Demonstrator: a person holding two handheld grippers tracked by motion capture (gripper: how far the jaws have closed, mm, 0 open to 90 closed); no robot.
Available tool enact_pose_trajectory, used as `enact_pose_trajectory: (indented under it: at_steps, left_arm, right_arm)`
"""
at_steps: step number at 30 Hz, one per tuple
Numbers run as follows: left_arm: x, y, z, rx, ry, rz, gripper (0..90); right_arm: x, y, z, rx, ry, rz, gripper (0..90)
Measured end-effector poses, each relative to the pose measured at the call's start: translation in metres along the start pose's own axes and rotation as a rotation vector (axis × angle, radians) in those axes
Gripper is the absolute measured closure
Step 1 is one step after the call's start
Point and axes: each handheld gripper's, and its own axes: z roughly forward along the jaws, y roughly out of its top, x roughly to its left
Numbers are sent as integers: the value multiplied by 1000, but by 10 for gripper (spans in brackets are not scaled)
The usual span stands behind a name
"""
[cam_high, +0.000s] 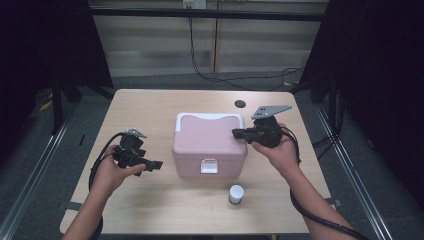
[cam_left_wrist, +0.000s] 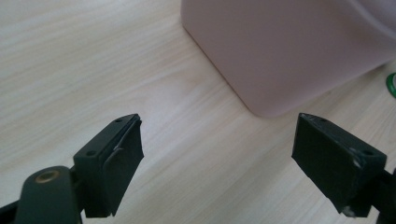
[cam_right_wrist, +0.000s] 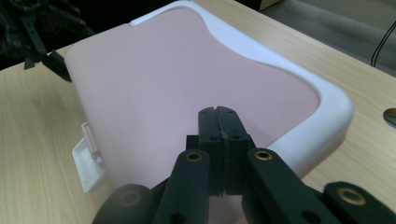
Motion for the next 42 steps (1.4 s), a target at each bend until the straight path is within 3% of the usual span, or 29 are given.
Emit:
enact_pose_trajectory:
  at_steps: [6,7,13,22,30,42]
  left_arm:
    - [4,19,-11,-18,7,-19,156]
    - [4,24,-13,-25,4,-26,156]
    - [3,51,-20,-50,-8,-59,153]
    - [2,76,-23,-70,4,-83,154]
    - [-8,96,-24,-88,12,-56,156]
    - [-19,118,-18,-80,14,-54,163]
  right_arm:
    - [1,-1,4,-13,15,13,898]
    - [1,-1,5,-15,17,41,900]
    - [4,0,5,-6,0,32,900]
    - [6,3,5,19,-17,16,900]
    - [5,2,5,17,-11,29,900]
    - [10,5,6,41,-45,1,900]
